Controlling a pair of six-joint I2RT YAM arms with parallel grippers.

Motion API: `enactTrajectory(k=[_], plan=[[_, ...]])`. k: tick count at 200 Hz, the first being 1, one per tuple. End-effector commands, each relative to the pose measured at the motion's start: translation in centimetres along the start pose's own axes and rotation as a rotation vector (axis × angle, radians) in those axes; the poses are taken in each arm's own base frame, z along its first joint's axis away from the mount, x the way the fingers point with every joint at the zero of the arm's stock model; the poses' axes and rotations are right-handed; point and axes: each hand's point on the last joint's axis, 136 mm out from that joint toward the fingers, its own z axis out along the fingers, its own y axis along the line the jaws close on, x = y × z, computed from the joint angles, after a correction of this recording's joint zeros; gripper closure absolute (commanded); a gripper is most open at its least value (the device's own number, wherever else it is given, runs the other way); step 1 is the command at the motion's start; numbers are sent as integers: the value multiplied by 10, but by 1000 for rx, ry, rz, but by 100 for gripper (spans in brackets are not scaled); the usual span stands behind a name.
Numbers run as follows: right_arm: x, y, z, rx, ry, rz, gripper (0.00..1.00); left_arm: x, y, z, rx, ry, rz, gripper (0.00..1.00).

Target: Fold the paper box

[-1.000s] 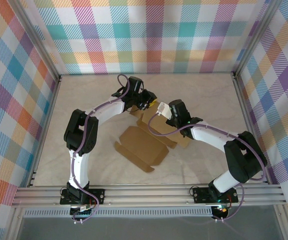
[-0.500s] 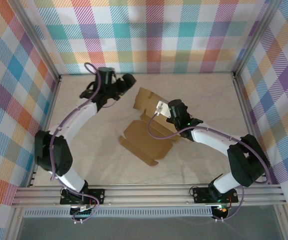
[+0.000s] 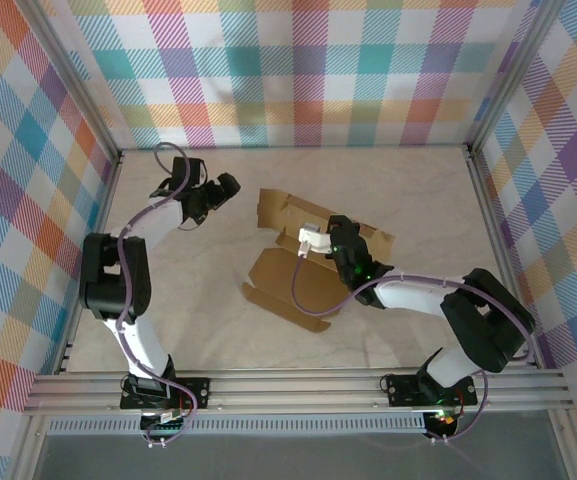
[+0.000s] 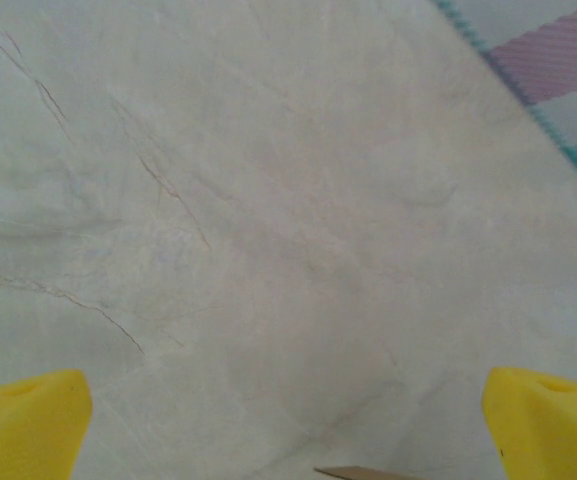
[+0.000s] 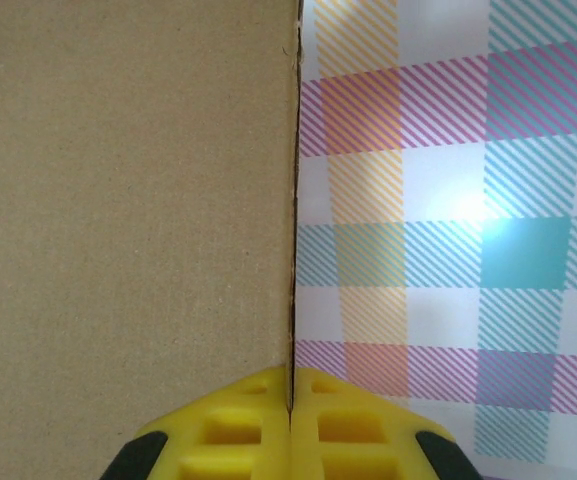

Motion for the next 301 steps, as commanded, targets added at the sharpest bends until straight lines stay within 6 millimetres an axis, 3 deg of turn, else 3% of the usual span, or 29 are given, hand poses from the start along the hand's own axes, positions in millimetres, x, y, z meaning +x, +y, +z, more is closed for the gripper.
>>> enactTrajectory(k=[1,31,77,109,157,220,241,282,301], plan=[[-6,-24,-1,151,-1,-29,100,-9,-9,8,54,13,60,0],[-13,-24,3,230,7,-87,100,-1,-7,24,71,66,78,0],[-20,-1,0,225,5,-146,100,10,-3,37,61,142,98,0],[-30,-8,3,320,9,-185,100,12,0,44,53,153,103,0],[-35,-8,5,325,4,-167,100,19,4,57,57,207,149,2],[-36,-3,4,314,-9,-133,100,25,-17,86,173,307,139,8],[-37,-1,4,312,-14,-117,100,27,-33,79,255,327,190,10],[-39,-1,5,312,-24,-92,100,63,-60,58,401,404,395,12],[-38,2,6,307,-23,-83,100,73,-66,49,457,414,414,18]])
